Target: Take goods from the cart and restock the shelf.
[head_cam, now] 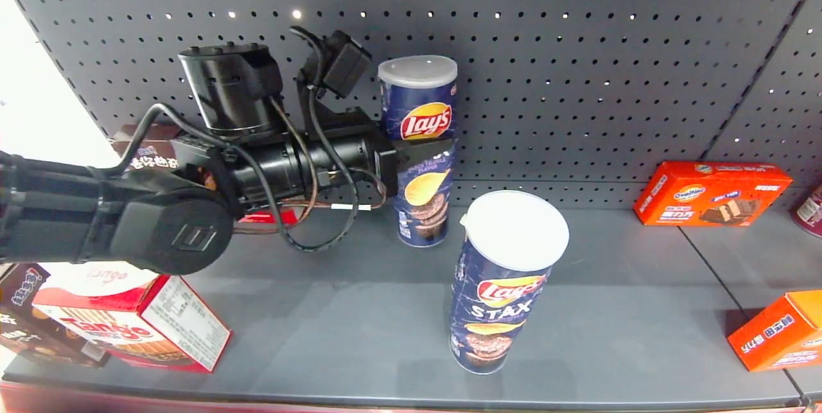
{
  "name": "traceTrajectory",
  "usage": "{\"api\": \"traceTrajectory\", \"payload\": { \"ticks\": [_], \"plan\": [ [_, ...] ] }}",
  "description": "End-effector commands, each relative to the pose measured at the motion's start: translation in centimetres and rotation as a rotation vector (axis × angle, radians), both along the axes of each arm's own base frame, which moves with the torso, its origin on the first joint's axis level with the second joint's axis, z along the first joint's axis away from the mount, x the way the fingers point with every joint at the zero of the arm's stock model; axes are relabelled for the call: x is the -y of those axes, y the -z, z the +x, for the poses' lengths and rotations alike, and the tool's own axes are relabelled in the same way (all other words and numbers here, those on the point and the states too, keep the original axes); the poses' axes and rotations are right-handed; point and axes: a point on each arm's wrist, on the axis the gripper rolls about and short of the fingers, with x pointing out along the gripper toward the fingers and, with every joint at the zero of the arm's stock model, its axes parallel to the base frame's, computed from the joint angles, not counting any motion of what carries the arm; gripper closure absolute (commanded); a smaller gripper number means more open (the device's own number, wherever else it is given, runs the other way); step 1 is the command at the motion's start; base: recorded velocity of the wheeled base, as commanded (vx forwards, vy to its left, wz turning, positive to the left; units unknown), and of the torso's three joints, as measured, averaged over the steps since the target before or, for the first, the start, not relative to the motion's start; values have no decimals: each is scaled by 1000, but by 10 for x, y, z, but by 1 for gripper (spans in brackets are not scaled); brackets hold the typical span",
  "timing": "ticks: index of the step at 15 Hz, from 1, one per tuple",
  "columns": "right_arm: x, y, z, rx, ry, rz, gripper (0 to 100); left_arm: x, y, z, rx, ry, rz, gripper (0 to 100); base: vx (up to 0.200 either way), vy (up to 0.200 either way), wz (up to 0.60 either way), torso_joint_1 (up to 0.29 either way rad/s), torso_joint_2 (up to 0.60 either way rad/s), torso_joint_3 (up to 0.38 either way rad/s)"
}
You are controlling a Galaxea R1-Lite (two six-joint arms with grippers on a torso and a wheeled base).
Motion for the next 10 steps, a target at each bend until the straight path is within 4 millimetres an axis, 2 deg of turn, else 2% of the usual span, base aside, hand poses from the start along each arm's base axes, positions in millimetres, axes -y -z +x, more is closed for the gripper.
{"api": "traceTrajectory", "payload": {
  "ticks": [1,8,10],
  "plan": [
    [0,0,0,-2,0,0,0,13,25,28,-14,5,35,100,0,0,0,0,0,0],
    [0,0,0,-2,-1,0,0,24,36,57,-1,25,29,100,0,0,0,0,0,0],
    [0,0,0,-2,-1,0,0,29,37,59,6,34,26,100,0,0,0,0,0,0]
  ]
}}
